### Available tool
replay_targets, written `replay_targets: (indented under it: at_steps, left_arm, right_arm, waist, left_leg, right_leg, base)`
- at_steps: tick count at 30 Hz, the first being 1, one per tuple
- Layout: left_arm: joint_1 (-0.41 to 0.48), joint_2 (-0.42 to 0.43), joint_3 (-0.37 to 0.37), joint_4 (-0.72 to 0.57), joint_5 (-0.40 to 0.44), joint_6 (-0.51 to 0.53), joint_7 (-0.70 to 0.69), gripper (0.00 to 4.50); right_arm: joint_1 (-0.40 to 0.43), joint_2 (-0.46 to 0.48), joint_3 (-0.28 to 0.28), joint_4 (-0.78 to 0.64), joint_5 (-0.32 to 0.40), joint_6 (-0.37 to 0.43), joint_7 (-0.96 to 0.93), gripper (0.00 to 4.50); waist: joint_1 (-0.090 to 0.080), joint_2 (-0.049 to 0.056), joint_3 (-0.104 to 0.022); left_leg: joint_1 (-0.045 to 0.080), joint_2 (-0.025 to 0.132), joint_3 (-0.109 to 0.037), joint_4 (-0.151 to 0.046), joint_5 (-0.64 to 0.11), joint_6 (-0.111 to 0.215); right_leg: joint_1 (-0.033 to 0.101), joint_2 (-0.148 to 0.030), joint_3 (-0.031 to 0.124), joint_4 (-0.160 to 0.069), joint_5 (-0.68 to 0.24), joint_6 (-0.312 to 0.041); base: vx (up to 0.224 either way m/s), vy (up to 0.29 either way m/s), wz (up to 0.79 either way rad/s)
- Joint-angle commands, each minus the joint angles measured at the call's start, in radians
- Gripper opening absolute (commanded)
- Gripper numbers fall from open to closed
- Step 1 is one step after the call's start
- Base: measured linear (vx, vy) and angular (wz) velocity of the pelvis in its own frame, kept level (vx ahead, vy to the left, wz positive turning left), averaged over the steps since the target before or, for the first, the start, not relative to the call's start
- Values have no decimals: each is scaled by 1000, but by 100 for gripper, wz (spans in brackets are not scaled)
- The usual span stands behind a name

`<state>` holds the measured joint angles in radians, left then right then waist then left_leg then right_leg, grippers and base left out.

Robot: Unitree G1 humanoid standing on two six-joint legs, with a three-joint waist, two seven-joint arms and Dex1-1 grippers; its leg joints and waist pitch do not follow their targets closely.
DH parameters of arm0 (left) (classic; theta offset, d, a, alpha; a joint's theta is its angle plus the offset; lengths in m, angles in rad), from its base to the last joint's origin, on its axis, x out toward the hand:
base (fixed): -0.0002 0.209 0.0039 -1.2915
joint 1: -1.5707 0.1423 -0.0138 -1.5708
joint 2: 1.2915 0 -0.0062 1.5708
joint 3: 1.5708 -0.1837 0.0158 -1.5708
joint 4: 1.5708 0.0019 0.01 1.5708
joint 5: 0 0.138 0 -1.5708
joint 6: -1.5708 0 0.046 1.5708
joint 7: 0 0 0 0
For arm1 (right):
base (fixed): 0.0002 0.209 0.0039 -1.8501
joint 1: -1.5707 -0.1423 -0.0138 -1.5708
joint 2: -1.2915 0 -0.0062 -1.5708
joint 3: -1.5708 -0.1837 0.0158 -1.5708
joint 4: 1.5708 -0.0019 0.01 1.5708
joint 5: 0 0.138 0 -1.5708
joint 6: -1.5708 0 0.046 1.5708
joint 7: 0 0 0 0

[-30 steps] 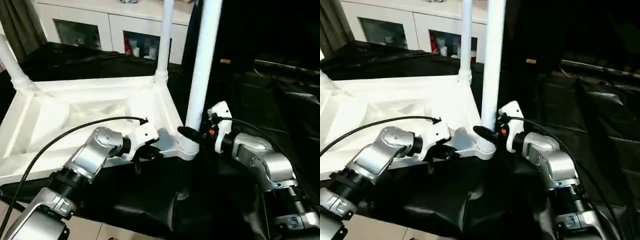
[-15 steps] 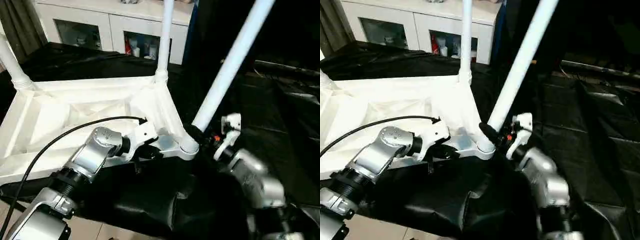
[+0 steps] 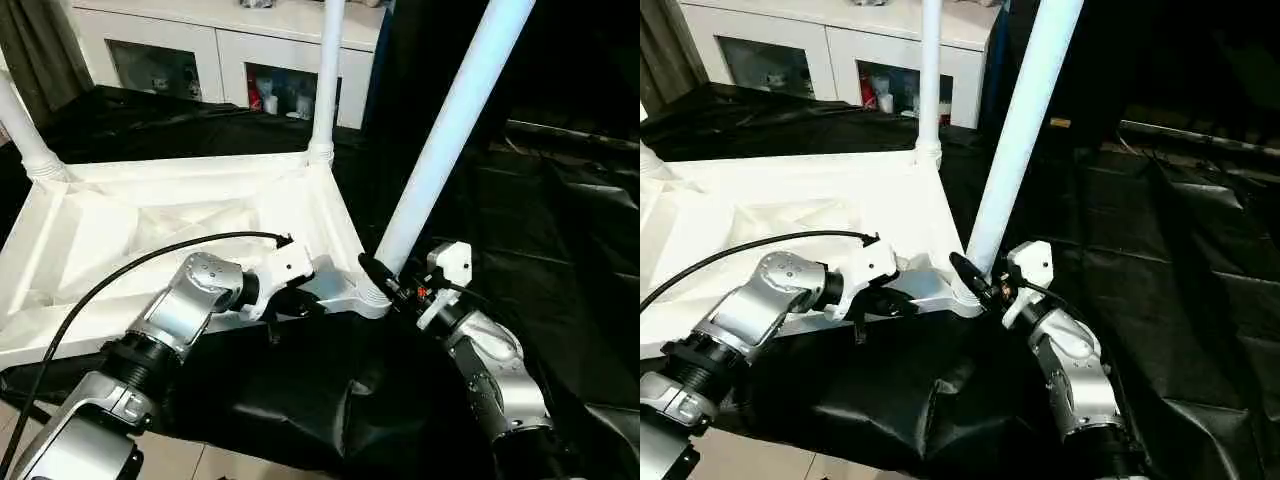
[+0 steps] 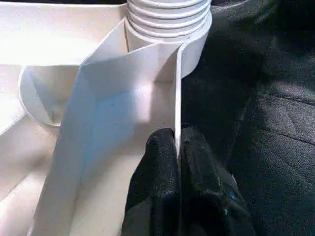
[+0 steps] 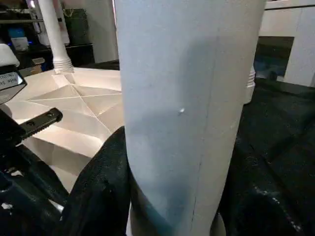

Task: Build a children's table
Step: Insert table leg to table base

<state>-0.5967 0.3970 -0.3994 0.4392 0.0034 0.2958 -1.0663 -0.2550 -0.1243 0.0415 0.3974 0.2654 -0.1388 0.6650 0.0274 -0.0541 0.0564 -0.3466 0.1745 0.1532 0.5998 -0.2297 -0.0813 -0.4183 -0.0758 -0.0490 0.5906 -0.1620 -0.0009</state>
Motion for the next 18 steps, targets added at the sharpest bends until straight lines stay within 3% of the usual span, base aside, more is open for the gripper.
replay_targets:
  at_steps: [1,7,11,18]
  left_arm:
    - [-18,-4,19,1,-9,-30,-4,0]
    - [-12,2,11,-8,-13,-45,-35,0]
    - [-9,15,-1,-20,-18,-60,-80,0]
    - [-12,44,-11,-31,-23,-94,-152,0]
  right_arm:
    - [33,-17,31,107,-35,62,33,188]
    - [16,-50,70,112,-24,142,128,188]
    - [-34,-99,88,148,-5,223,245,188]
    - [-67,-173,131,167,-14,268,415,188]
  waist:
    - [2,1,-36]
    - [3,2,-39]
    - [6,-1,-44]
    - [11,-2,-48]
  left_leg:
    - [-10,46,-13,-99,-298,33]
    - [-12,49,-14,-100,-278,38]
    - [-14,49,-9,-97,-230,51]
    - [-9,53,-4,-92,-182,63]
  right_leg:
    - [38,-70,41,-97,-577,-130]
    - [41,-70,43,-94,-555,-135]
    - [48,-68,44,-82,-453,-175]
    - [50,-67,43,-68,-318,-232]
  base:
    - [0,0,0]
    - [0,0,0]
    - [0,0,0]
    - [0,0,0]
